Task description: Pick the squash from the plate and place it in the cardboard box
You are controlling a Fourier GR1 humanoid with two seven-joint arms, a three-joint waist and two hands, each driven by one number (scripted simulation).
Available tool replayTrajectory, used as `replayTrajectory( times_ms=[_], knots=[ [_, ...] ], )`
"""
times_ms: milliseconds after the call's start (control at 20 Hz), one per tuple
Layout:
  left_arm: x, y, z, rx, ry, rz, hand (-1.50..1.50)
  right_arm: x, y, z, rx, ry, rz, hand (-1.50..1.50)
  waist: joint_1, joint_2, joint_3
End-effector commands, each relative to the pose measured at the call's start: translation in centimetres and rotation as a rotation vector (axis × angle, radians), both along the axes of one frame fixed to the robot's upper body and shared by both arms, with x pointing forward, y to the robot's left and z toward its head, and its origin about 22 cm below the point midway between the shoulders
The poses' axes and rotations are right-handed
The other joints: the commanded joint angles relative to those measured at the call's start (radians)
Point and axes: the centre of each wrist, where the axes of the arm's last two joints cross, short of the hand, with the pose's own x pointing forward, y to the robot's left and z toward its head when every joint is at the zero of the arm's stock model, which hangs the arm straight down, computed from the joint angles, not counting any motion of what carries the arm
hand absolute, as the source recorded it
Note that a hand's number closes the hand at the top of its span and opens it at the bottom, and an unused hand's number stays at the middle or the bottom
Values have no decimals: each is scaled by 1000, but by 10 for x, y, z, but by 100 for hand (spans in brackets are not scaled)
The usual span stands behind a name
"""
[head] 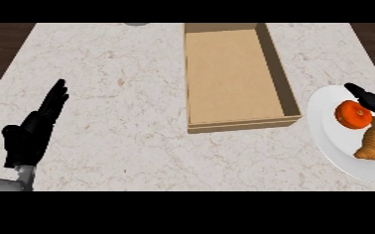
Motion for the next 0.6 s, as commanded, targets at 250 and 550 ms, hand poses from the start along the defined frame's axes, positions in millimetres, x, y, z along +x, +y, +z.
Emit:
replayTrajectory(
  times_ms=[250, 550],
  knots=[
    [-5, -22, -8, 38, 21, 44, 0, -8, -60, -39, -62, -77, -166, -150, 0, -15, 3],
    [-2, -33, -6, 32, 31, 50, 0, -31, -99, 7, -409, 330, -73, -150, -3, -18, 0]
  ],
)
